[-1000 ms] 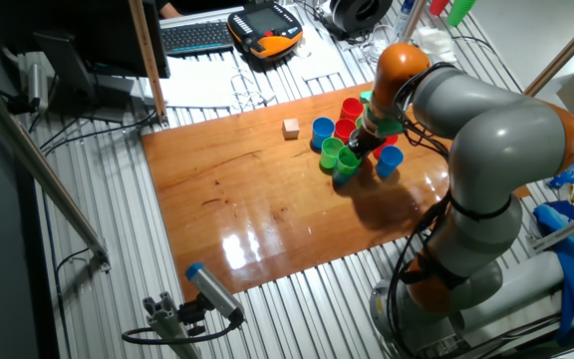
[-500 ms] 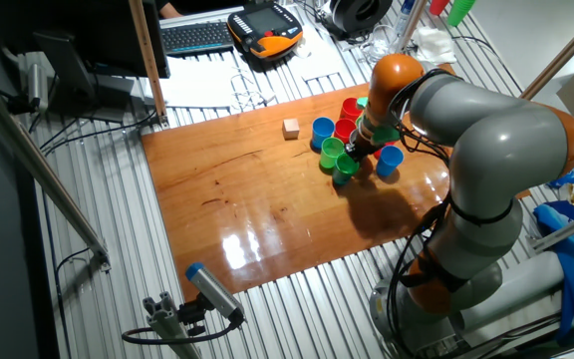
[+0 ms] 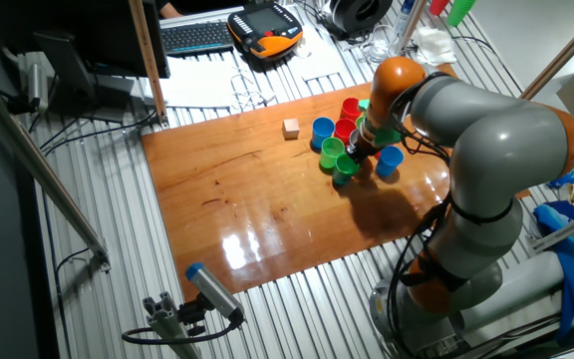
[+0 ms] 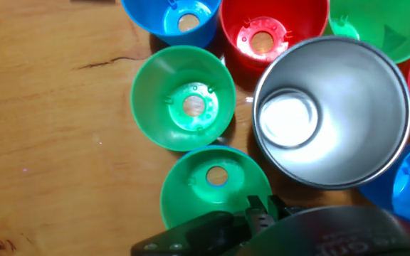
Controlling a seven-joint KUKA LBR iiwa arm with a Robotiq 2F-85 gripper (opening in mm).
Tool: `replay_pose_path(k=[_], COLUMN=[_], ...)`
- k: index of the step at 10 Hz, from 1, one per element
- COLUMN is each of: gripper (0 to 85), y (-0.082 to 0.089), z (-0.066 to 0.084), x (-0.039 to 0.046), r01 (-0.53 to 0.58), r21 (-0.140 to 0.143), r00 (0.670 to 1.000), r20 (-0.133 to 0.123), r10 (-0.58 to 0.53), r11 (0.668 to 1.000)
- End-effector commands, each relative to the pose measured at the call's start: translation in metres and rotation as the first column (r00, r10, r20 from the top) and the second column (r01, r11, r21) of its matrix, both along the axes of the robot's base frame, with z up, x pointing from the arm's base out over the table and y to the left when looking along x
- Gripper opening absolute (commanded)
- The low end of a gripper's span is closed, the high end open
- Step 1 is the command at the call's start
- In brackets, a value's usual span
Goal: Stack the cups
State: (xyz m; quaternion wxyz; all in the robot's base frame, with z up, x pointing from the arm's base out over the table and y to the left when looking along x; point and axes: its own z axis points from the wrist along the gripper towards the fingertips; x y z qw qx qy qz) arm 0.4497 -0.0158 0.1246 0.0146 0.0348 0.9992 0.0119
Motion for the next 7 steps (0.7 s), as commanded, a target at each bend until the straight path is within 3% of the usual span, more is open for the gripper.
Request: replay_pose_path(k=[1, 4, 5, 7], gripper=[17.0, 17.0, 34.0, 34.0], y=[0.0001, 0.0027, 0.0051, 0.007], z=[-0.0022, -0.0011, 0.0016, 0.0037], x=[-0.001, -0.0004, -0.0002, -0.0004], r01=[-0.001, 0.005, 0.011, 0.013], r21=[0.002, 0.005, 0.004, -0.002], r00=[1.0, 1.0, 1.0, 1.0], r20=[-0.002, -0.002, -0.009, -0.013], r10=[0.001, -0.005, -0.011, -0.013], r11=[1.0, 1.0, 1.0, 1.0])
